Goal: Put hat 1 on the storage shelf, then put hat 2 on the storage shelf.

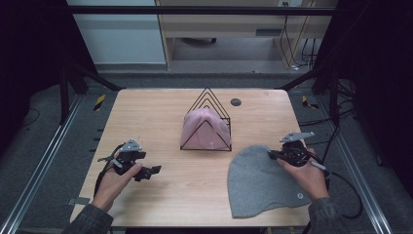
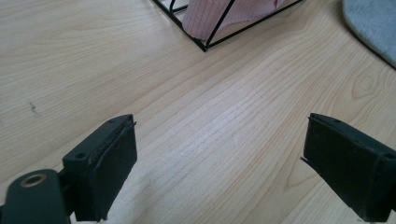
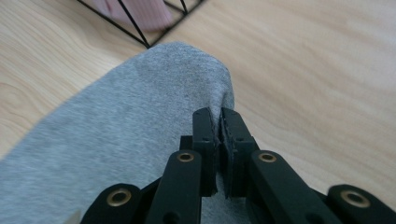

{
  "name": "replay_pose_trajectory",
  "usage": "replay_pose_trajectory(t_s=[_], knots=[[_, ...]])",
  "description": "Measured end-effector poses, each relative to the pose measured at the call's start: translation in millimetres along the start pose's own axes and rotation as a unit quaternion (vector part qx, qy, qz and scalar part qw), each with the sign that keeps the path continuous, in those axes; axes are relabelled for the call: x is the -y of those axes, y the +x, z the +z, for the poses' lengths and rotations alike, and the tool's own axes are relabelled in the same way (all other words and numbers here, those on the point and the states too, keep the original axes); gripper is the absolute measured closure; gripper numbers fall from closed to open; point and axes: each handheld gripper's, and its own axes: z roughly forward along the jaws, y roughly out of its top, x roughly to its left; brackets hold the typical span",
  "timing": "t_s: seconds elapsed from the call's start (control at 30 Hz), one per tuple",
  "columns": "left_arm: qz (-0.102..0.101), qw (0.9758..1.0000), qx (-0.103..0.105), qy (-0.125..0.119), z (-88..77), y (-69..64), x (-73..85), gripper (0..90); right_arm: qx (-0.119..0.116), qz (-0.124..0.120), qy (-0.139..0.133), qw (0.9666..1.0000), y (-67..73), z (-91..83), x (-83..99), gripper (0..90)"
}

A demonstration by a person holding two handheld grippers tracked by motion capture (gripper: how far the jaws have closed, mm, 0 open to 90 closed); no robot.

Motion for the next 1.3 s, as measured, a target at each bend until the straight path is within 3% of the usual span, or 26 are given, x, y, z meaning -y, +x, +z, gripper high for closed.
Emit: replay_pose_trajectory(t_s=[0.13, 0.3, 0.47, 0.73, 0.83, 0.87, 1.03, 1.3], knots=[[-0.011, 0.9999, 0.012, 0.0, 1.7, 2.2, 3.4, 11.6, -0.003, -0.014, -0.021, 0.9997, 9.4, -12.1, -5.7, 85.9], [-0.009, 0.9996, 0.026, -0.006, 1.4, -1.7, 3.2, 12.9, -0.013, -0.044, -0.05, 0.9977, 25.8, -30.0, -14.1, 85.9], [0.007, 0.999, 0.044, -0.006, 4.2, -11.6, 1.3, 13.4, -0.027, -0.079, -0.075, 0.9937, 47.7, -47.6, -30.4, 86.0], [0.028, 0.9975, 0.064, -0.006, 7.5, -22.9, -0.8, 14.4, -0.044, -0.12, -0.101, 0.9866, 74.0, -60.2, -54.8, 86.0], [0.04, 0.9961, 0.079, -0.008, 8.4, -26.8, -1.5, 14.6, -0.056, -0.14, -0.112, 0.9822, 89.5, -66.3, -68.1, 86.1], [0.04, 0.9961, 0.079, -0.008, 8.4, -26.8, -1.5, 14.6, -0.056, -0.14, -0.112, 0.9822, 89.5, -66.3, -68.1, 86.1], [0.044, 0.9949, 0.09, -0.014, 8.2, -28.6, -2.5, 14.6, -0.07, -0.163, -0.126, 0.9762, 106.1, -71.9, -84.1, 86.1], [0.051, 0.9932, 0.103, -0.015, 8.8, -31.8, -3.0, 14.5, -0.084, -0.174, -0.136, 0.9717, 119.0, -73.6, -102.0, 86.1]])
